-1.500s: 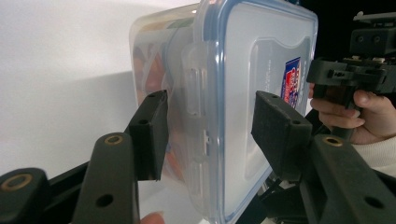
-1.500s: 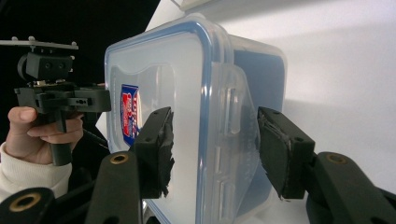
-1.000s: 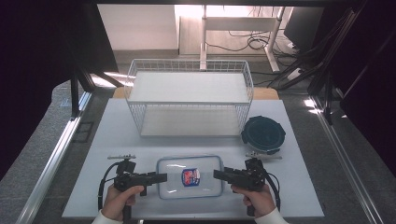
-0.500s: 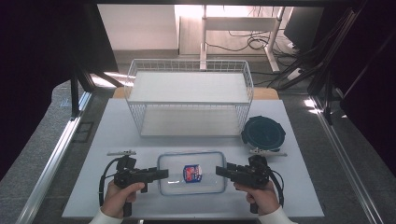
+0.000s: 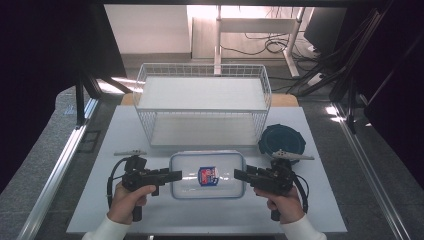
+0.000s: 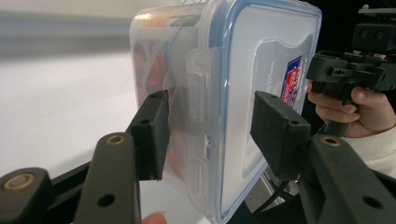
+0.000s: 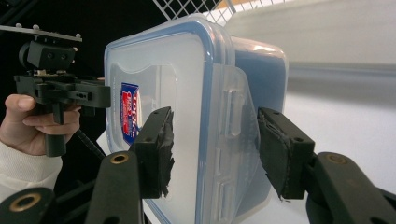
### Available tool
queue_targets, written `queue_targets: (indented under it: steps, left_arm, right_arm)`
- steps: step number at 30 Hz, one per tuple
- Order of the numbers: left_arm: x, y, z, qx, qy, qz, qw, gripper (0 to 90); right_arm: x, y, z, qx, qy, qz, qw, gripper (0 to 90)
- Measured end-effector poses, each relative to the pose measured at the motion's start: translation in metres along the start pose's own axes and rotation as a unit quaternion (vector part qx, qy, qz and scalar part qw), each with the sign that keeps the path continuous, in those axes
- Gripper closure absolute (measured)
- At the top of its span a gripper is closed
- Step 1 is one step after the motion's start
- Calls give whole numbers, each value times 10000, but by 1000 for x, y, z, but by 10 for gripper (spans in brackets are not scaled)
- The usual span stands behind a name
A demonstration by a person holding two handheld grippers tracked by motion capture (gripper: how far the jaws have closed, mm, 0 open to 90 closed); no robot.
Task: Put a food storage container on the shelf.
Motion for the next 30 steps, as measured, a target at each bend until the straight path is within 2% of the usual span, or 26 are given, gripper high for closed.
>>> queue_targets:
  steps: [12, 20, 23, 24, 30]
  left_arm:
    - [38, 19, -19, 47, 225, 294, 9993, 481]
    - [57, 22, -28, 74, 329, 360, 9988, 481]
    - [68, 24, -30, 37, 370, 393, 9985, 483]
    - [77, 24, -31, 10, 380, 415, 9984, 484]
    - [92, 26, -35, 28, 386, 482, 9981, 485]
  right_arm:
    - [42, -18, -9, 54, 228, -345, 9991, 473]
    - [65, -25, -7, 99, 305, -521, 9981, 473]
    - [76, -27, -7, 111, 334, -570, 9978, 473]
    - [85, -28, -8, 106, 393, -605, 9973, 473]
    - [103, -31, -6, 123, 417, -644, 9970, 473]
Point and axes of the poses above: each handheld gripper's, and its own axes: z roughly forward along the jaws, x roughly out of its top, y roughly to its right, the point moved 10 cm from there along z, roughly forward along the jaws, and after that the axes turned 2 degrees about -x, right-handed, at the moved point
